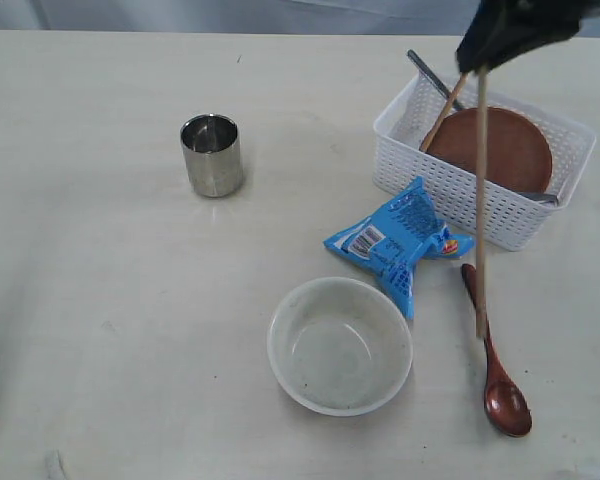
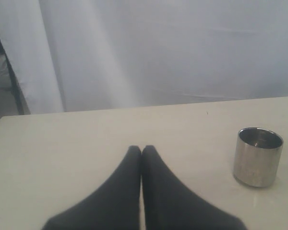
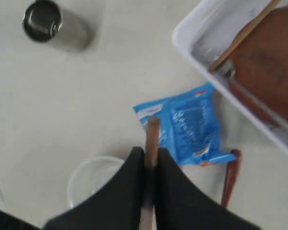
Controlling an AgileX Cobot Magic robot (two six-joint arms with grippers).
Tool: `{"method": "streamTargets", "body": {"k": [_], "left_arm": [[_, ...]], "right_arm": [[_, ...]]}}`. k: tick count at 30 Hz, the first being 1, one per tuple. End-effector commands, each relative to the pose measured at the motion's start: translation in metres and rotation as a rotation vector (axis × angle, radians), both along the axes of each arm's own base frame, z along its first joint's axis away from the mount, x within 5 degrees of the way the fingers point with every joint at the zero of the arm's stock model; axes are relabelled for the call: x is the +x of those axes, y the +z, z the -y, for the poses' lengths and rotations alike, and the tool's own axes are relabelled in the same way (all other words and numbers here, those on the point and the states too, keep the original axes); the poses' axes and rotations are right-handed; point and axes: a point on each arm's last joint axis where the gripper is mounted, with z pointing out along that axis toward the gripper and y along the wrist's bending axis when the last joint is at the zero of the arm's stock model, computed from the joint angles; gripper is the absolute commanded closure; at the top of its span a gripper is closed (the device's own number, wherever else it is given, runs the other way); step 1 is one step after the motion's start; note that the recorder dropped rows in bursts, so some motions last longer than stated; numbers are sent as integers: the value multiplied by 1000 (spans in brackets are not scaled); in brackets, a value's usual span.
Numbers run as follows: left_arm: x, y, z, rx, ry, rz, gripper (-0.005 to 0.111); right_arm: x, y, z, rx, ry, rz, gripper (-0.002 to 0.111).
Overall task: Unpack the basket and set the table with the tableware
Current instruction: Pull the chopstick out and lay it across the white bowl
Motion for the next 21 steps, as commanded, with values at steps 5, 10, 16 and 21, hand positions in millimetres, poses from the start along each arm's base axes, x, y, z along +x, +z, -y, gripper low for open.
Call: {"method": "streamTargets", "body": {"k": [5,10,16,21], "left_arm": [[0,-1,0,-10,3,0,107],[0,-1,0,-10,3,0,107],[0,-1,0,-10,3,0,107],[0,-1,0,-10,3,0,107]], "right_arm": [[-44,-49,-69,-15,116,-114,109],[-38,-96,-98,6,78,-224,109],[-24,-130,-112,34,29,-278,109],[-20,-152,-115,-6,34,-320,109]]}}
